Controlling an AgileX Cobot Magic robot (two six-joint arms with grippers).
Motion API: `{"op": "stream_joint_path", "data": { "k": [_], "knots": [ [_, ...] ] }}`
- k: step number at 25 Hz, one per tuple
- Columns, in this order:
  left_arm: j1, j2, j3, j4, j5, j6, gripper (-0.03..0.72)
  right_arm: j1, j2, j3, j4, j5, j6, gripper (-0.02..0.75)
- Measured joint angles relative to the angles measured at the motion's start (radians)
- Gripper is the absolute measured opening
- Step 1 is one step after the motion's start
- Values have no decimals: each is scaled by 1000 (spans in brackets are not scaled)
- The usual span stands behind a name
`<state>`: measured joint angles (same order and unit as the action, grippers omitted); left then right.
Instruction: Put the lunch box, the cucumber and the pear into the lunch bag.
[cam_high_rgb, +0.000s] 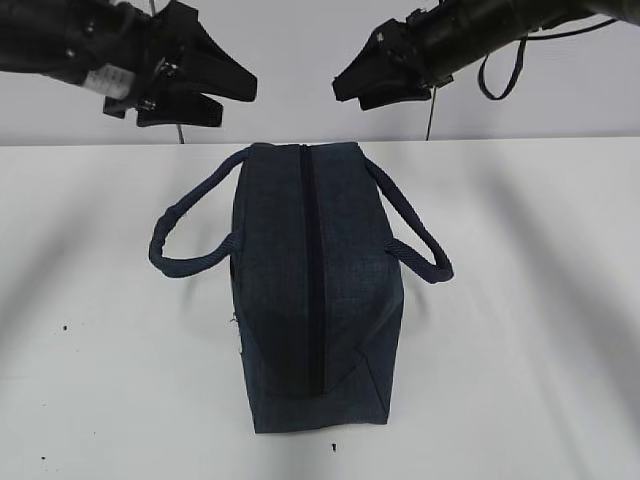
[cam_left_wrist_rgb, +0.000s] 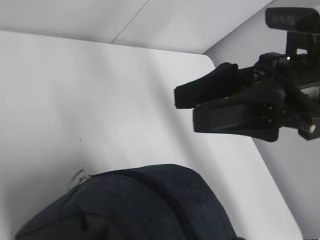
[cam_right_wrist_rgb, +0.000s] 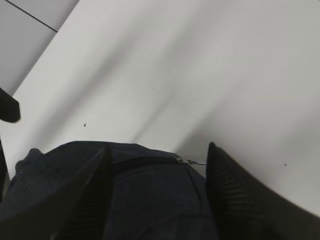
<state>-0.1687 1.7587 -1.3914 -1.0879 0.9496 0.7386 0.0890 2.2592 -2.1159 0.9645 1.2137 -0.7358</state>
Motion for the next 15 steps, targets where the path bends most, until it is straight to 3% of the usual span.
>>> {"op": "stream_joint_path", "data": {
  "k": [5, 8, 15],
  "knots": [
    [11, -89, 0, 185, -19, -12, 435, 0, -92, 0, -205, 8, 99, 460],
    [11, -143, 0, 323, -31, -82, 435, 0, -155, 0, -334, 14, 194, 460],
    [12, -264, 0, 748, -34, -432, 435, 0, -334, 0, -576, 32, 382, 460]
  ]
}}
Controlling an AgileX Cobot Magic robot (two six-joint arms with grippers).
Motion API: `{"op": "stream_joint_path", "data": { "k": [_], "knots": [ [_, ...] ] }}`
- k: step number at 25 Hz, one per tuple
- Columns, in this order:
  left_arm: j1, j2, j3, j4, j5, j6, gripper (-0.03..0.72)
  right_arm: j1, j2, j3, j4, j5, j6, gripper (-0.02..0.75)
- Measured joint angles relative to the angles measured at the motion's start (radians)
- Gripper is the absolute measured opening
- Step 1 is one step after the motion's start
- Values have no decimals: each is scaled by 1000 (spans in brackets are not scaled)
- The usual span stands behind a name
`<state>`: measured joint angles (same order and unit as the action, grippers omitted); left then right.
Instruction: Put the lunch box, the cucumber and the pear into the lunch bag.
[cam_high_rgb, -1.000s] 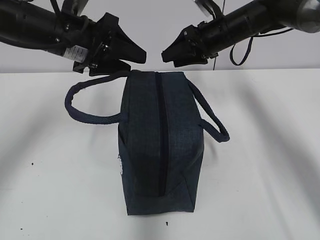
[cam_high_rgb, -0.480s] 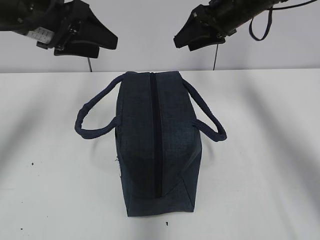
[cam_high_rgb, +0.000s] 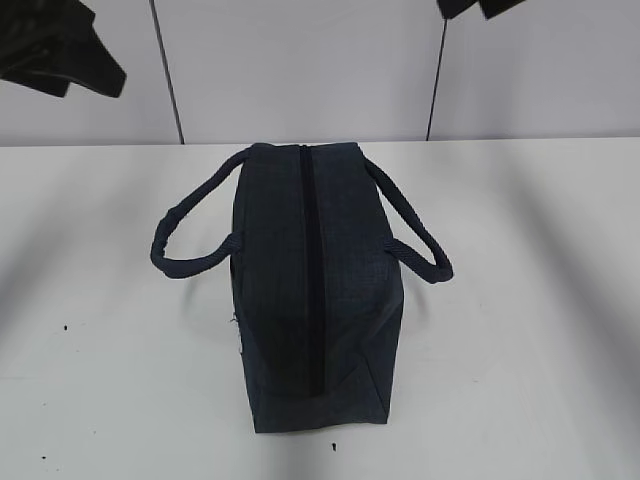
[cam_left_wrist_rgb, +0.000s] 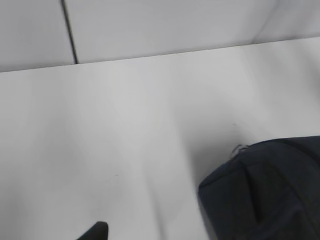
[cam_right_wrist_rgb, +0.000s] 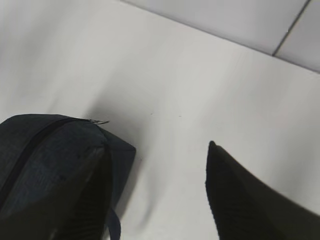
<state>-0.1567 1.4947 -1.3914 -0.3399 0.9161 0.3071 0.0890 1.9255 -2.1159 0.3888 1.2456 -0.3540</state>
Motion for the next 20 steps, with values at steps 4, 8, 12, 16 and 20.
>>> {"op": "stream_joint_path", "data": {
  "k": [4, 8, 12, 16, 20],
  "knots": [
    [1, -64, 0, 143, 11, -151, 435, 0, -122, 0, -139, 5, 84, 460],
    [1, -133, 0, 196, 26, -178, 435, 0, -255, 0, -246, 13, 140, 460],
    [1, -196, 0, 230, 80, -189, 435, 0, -381, 10, -279, 17, 162, 460],
    [1, -266, 0, 262, 150, -225, 435, 0, -532, 103, -322, 21, 185, 460],
    [1, -350, 0, 276, 208, -251, 435, 0, -683, 257, -376, 23, 197, 460]
  ]
}}
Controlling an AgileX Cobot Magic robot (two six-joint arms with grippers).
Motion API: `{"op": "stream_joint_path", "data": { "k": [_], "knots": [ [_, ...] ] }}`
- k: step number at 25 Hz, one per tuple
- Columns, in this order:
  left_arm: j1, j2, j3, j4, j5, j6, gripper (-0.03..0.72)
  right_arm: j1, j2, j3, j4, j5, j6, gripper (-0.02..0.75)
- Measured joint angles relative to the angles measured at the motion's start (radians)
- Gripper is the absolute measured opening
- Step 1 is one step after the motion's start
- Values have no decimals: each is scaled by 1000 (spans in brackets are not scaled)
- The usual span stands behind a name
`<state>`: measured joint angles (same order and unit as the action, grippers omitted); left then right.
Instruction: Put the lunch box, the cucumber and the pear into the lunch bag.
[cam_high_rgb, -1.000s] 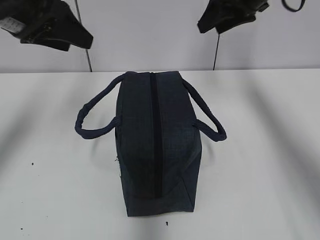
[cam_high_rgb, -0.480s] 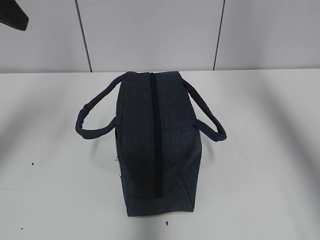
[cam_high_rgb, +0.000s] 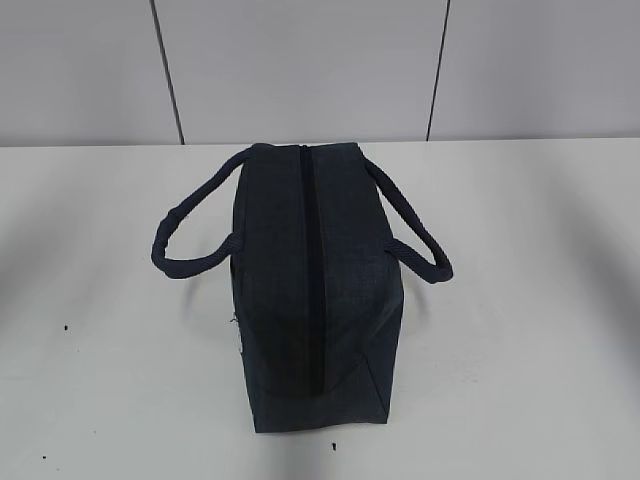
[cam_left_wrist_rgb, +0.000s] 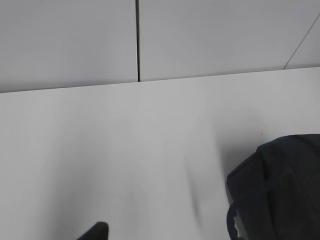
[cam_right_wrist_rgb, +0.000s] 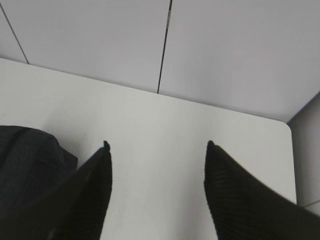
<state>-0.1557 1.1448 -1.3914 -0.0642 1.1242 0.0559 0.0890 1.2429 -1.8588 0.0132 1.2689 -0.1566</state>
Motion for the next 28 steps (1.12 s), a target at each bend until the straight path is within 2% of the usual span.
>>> {"op": "stream_joint_path", "data": {
  "k": [5, 10, 18, 22, 28],
  "knots": [
    [0, -107, 0, 2, 120, -22, 435, 0, -193, 228, -28, 2, 27, 460],
    [0, -221, 31, 2, 141, -62, 435, 0, -430, 489, -33, 4, 57, 460],
    [0, -507, 308, -2, 148, -99, 435, 0, -836, 853, -46, 6, 78, 460],
    [0, -668, 467, -2, 149, -99, 435, 0, -992, 972, -46, 6, 89, 461],
    [0, -899, 621, 0, 153, -99, 435, 0, -1163, 1109, -46, 6, 119, 460]
  ]
}}
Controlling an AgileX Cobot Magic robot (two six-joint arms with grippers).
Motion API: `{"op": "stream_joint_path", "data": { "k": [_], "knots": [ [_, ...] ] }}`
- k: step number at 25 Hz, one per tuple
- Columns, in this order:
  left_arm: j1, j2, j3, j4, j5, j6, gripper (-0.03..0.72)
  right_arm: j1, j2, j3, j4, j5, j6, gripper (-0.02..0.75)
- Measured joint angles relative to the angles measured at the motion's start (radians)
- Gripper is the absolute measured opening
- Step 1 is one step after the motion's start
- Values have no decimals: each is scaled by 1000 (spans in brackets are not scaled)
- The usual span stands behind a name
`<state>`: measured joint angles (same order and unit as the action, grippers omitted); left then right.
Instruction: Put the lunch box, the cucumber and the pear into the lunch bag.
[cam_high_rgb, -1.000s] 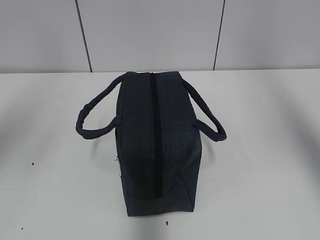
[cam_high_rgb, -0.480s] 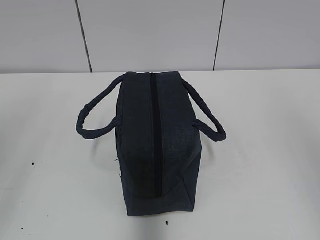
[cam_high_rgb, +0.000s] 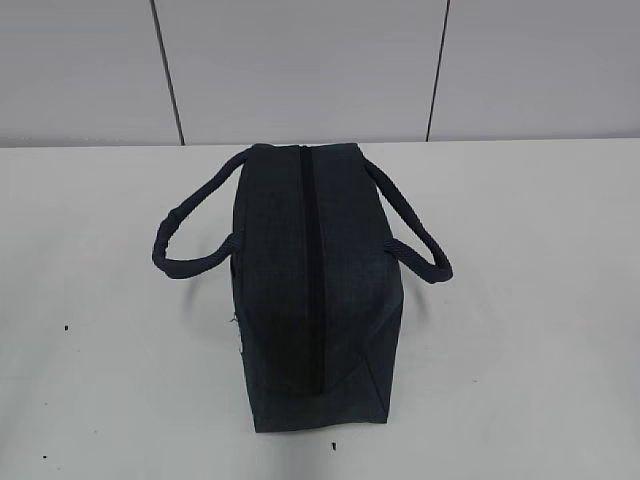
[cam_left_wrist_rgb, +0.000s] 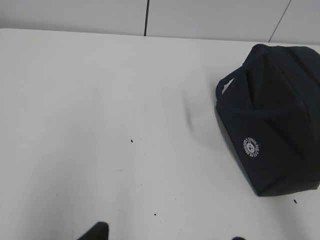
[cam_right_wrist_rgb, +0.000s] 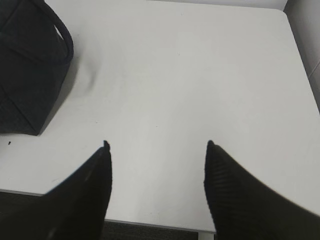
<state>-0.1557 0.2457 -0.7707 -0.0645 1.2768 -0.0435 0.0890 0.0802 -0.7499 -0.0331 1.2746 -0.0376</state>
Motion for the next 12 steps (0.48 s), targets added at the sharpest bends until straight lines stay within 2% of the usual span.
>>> {"op": "stream_joint_path", "data": {
  "k": [7, 12],
  "knots": [
    [0, -245, 96, 37, 1, 15, 435, 0, -99, 100, 0, 0, 2, 461],
    [0, -264, 163, 38, -48, 61, 435, 0, -100, 160, -4, 0, 2, 461]
  ]
}}
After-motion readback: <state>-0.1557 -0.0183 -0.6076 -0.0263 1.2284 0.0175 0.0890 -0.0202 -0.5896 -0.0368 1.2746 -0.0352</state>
